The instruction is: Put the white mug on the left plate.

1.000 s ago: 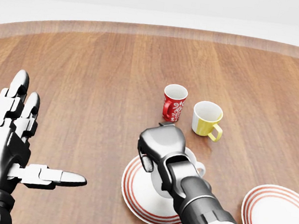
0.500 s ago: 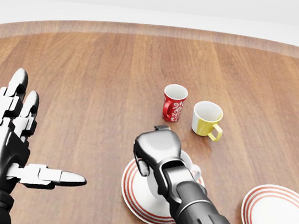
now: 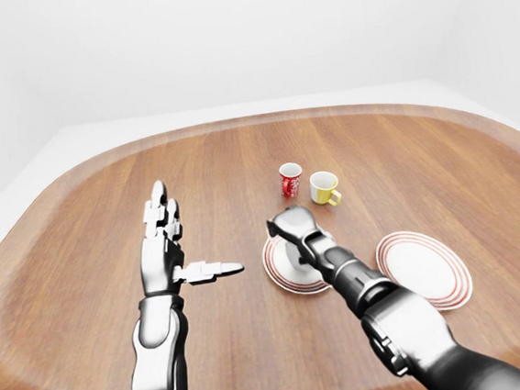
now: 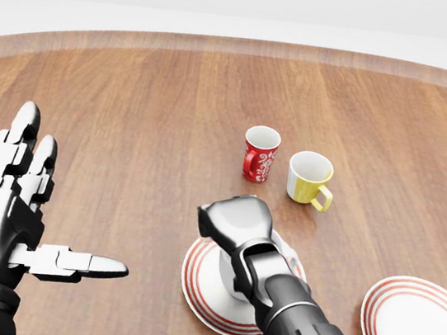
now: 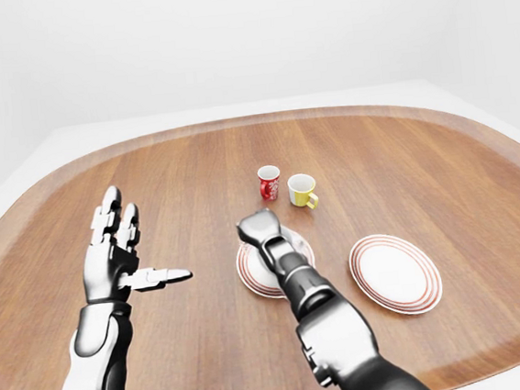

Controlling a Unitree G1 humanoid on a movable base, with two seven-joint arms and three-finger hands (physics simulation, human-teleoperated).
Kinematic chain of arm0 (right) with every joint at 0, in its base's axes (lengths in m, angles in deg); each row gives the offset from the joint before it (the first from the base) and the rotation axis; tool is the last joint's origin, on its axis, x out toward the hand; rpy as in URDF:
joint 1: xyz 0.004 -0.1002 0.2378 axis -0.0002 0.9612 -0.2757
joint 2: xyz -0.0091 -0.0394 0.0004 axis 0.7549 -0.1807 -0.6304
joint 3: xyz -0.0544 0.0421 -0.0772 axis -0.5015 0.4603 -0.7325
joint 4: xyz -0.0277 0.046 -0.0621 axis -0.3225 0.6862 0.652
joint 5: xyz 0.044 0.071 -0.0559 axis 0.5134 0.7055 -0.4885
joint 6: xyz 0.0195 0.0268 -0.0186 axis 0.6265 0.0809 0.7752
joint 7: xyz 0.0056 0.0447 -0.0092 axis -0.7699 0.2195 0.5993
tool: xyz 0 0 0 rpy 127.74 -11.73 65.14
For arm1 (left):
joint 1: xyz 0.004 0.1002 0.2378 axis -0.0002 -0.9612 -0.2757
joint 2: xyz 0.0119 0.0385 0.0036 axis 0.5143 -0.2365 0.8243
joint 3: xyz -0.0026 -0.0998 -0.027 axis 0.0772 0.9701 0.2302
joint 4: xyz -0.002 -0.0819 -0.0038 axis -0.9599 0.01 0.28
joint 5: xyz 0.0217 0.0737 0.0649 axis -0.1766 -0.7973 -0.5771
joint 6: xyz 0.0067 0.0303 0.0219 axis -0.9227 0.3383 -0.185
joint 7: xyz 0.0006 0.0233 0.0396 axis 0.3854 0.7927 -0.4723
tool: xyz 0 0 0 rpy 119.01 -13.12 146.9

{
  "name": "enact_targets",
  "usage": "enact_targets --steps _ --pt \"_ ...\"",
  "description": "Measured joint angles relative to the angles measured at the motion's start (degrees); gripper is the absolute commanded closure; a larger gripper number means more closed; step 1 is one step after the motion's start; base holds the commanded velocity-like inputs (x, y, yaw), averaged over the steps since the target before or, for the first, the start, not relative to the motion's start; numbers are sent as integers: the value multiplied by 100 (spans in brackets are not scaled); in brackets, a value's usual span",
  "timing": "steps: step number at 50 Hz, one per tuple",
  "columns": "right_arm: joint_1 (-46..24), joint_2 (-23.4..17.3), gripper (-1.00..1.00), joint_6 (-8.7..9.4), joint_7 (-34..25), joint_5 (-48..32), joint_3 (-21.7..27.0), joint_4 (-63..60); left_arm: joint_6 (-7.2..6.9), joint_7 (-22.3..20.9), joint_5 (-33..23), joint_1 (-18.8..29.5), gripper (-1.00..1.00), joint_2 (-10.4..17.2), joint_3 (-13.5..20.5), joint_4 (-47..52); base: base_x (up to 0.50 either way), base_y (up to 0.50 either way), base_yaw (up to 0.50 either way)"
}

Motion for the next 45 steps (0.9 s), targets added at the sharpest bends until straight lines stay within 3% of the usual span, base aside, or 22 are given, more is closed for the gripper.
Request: enact_targets --steps 2,3,4,29,45 --pt "12 -7 -33 0 5 6 -3 7 0 1 0 2 -99 1 1 -2 0 0 0" --pt "18 -10 -57 0 8 8 -4 9 0 1 1 3 -100 1 2 -3 0 0 0" --pt "24 -14 -100 0 0 11 -5 11 0 2 1 4 -99 1 3 -5 0 0 0" --pt "374 -143 -100 0 -384 -41 -24 86 0 4 -8 14 -100 5 5 -57 0 0 0" --pt "176 -222 -100 0 -481 4 -3 -60 0 -6 2 -5 -99 -10 -27 -89 0 0 0"
